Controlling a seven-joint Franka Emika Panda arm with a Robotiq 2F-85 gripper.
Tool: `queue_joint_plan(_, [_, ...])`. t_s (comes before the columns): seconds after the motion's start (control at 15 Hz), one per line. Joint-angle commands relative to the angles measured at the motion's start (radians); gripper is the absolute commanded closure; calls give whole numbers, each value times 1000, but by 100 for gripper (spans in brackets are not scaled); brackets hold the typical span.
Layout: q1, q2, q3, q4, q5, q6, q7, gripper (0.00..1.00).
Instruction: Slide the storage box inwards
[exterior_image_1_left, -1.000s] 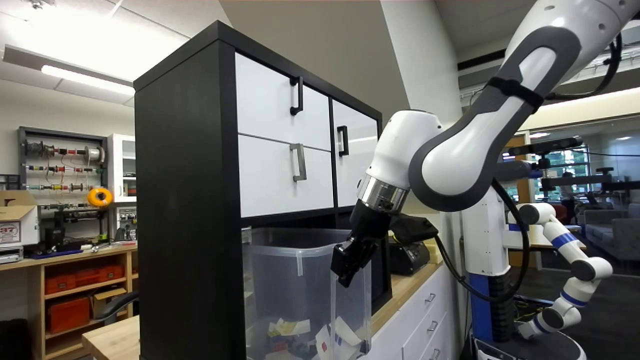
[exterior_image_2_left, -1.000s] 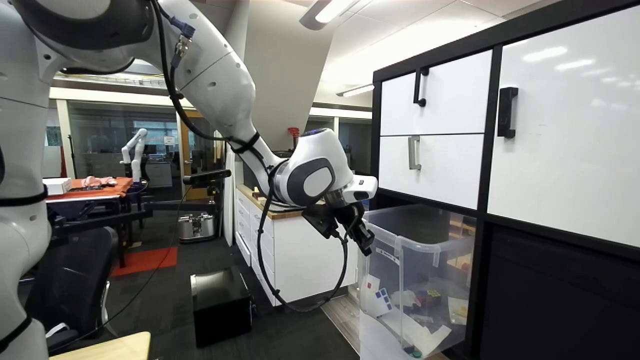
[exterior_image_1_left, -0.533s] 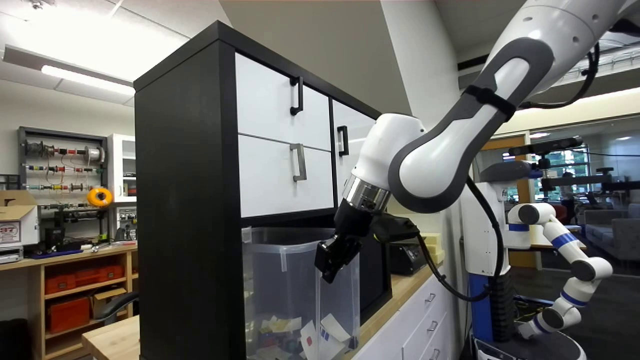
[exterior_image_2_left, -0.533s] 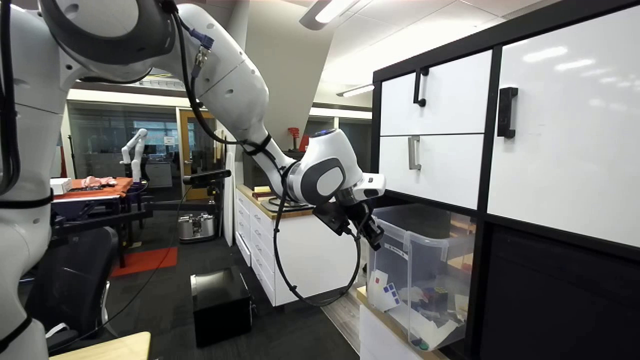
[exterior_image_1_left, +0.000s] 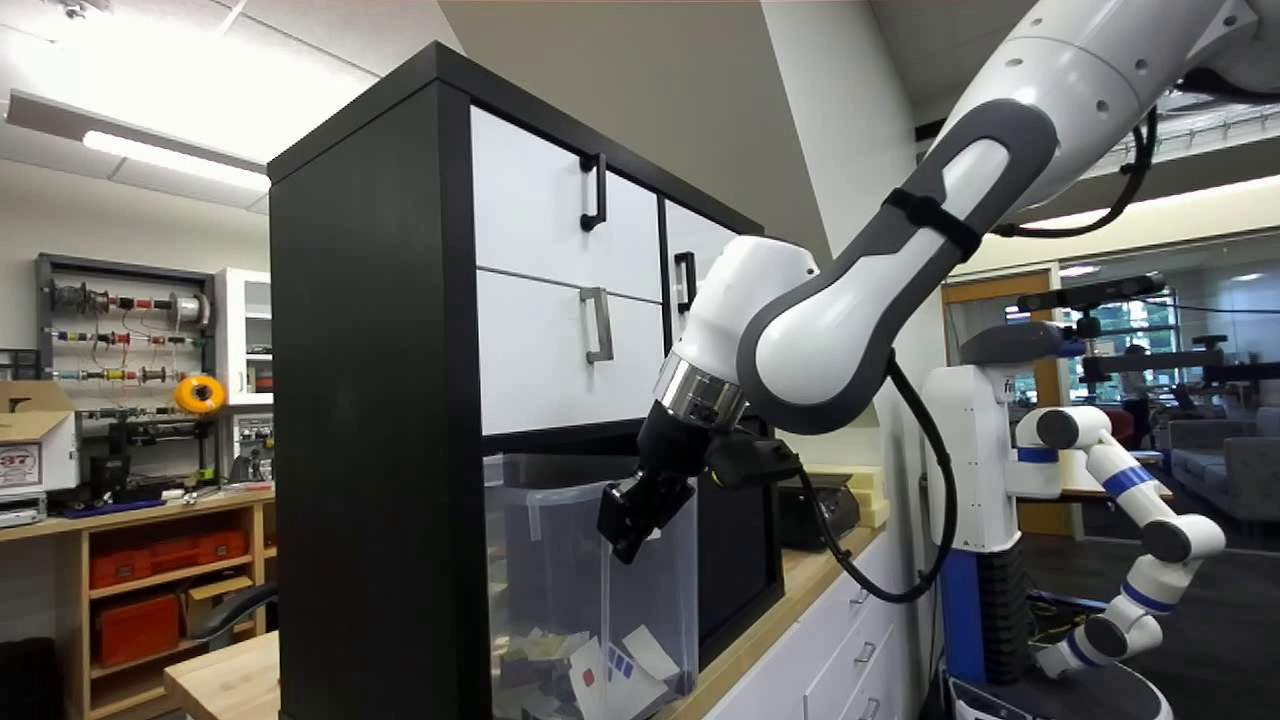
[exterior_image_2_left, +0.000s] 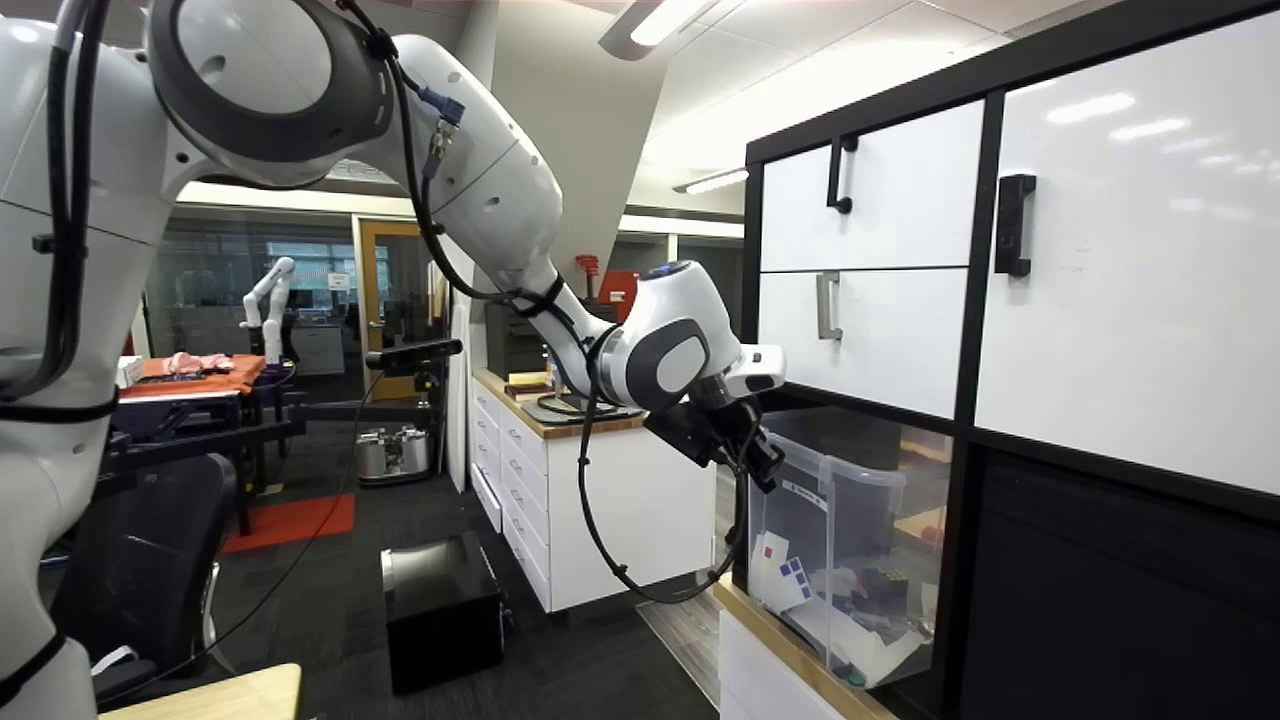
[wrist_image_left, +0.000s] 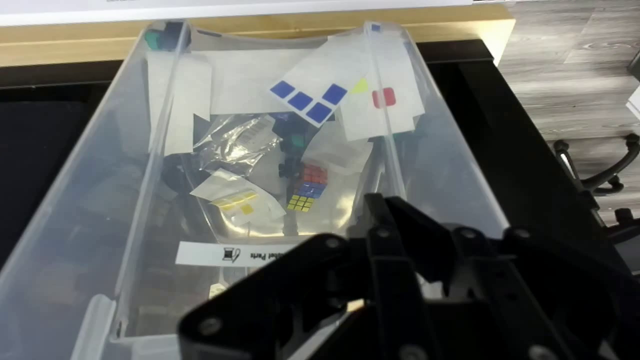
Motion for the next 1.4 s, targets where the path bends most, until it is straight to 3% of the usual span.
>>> queue_joint_plan(0.0, [35,47,-30,75,16,-3,-39,99])
queue_joint_plan(0.53, [50,76,-39,117,16,-14,-78,99])
queue_joint_plan(0.6, [51,66,-42,105,11,-19,-83,70])
queue_joint_plan(0.67, [49,60,-40,97,12,-23,-90,69])
queue_joint_plan(1.0, [27,-39,-11,-9,50,-91,-110,38])
queue_joint_plan(1.33, [65,-176,-44,-126,20,-202,-41,7])
